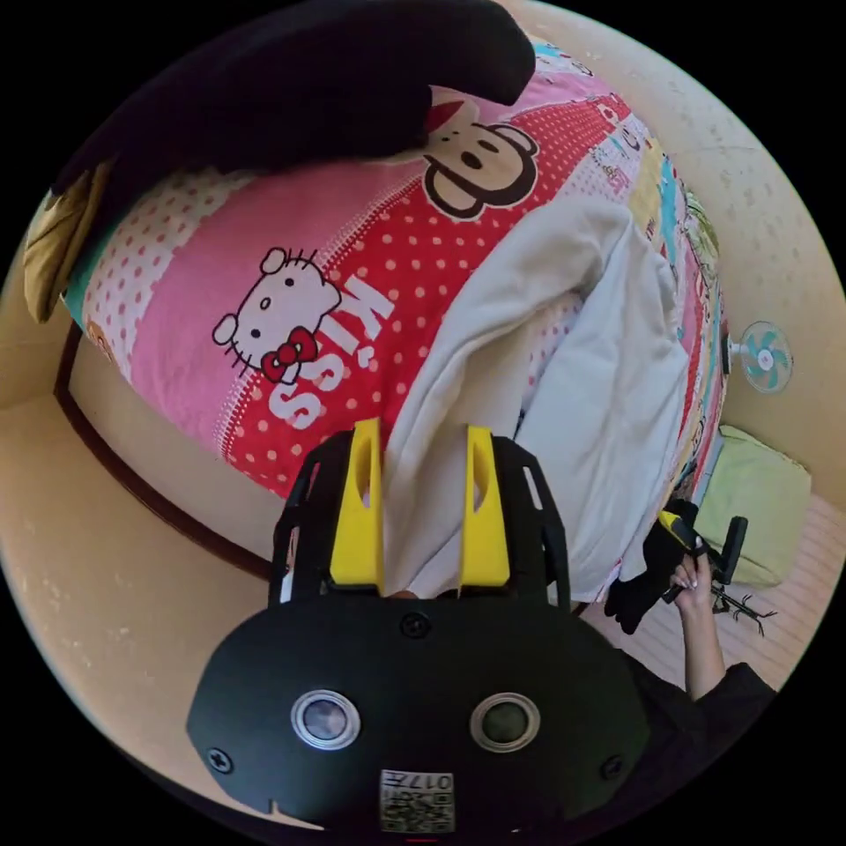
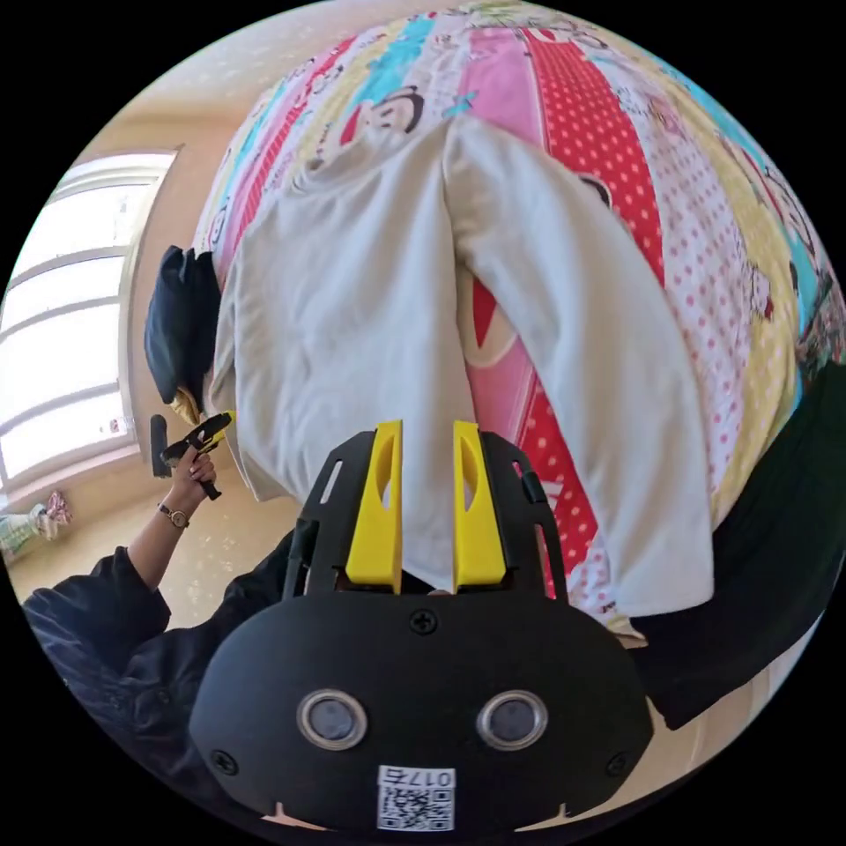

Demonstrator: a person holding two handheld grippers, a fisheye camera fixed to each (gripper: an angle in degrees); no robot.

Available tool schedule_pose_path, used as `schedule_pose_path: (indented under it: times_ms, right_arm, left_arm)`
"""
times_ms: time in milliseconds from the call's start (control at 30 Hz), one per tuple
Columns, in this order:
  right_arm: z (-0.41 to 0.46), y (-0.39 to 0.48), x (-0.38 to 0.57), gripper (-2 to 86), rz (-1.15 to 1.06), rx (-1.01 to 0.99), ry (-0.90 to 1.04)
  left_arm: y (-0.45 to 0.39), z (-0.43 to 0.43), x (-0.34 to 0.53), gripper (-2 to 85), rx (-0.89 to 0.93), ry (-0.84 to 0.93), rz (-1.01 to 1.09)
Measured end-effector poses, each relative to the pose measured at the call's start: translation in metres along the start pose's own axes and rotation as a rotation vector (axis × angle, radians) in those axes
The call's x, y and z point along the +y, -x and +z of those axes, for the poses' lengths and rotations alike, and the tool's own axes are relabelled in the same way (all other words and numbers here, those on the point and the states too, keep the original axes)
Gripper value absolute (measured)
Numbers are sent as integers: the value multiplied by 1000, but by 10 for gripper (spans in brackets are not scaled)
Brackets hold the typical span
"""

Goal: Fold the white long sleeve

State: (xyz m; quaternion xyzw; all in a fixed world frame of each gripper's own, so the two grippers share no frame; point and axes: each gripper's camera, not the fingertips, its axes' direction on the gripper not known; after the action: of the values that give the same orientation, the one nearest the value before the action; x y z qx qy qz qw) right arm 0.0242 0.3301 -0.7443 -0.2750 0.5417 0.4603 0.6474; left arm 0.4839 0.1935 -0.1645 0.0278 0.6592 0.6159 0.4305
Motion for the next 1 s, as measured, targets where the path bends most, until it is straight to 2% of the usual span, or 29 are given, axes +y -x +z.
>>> schedule_pose_path:
  times_ms: [33, 100, 167, 233, 300, 333, 433, 533, 667, 800, 900, 1000]
  right_arm:
    - [16, -4, 2, 93, 8, 14, 70]
    - [33, -4, 3, 94, -23, 75, 153]
    - [29, 4, 0, 94, -69, 129, 107]
    - [24, 7, -12, 96, -65, 152, 137]
    - [18, 8, -27, 98, -51, 160, 192]
    - [15, 7, -35, 100, -38, 158, 217]
    - [1, -7, -47, 104, 36, 99, 195]
    - [-20, -33, -44, 111, 175, -20, 101]
    - [-41, -52, -28, 128, 198, -68, 5]
    - [-43, -51, -16, 134, 130, 84, 16]
    - [-23, -60, -14, 124, 98, 25, 123]
    - [-18, -69, -16, 83, 74, 36, 170]
  left_arm:
    - [-3, 0, -2, 80, -42, 72, 18]
    - [-12, -2, -16, 36, -6, 233, 106]
    - [-23, -32, -29, 27, -78, 236, 193]
    - [-34, -104, -47, 23, -284, 93, 278]
    - [-25, -163, -59, 26, -410, -61, 217]
    - [-8, -196, -67, 30, -439, -147, 128]
    - [49, -225, -78, 84, -383, -200, -98]
    - [89, -200, -66, 111, -266, -158, -207]
    - [88, -139, -41, 135, -155, -38, -76]
    - [83, -67, -19, 147, -42, 154, -17]
    - [85, -22, -17, 147, -32, 313, 3]
    - [98, -23, -31, 129, -31, 332, -24]
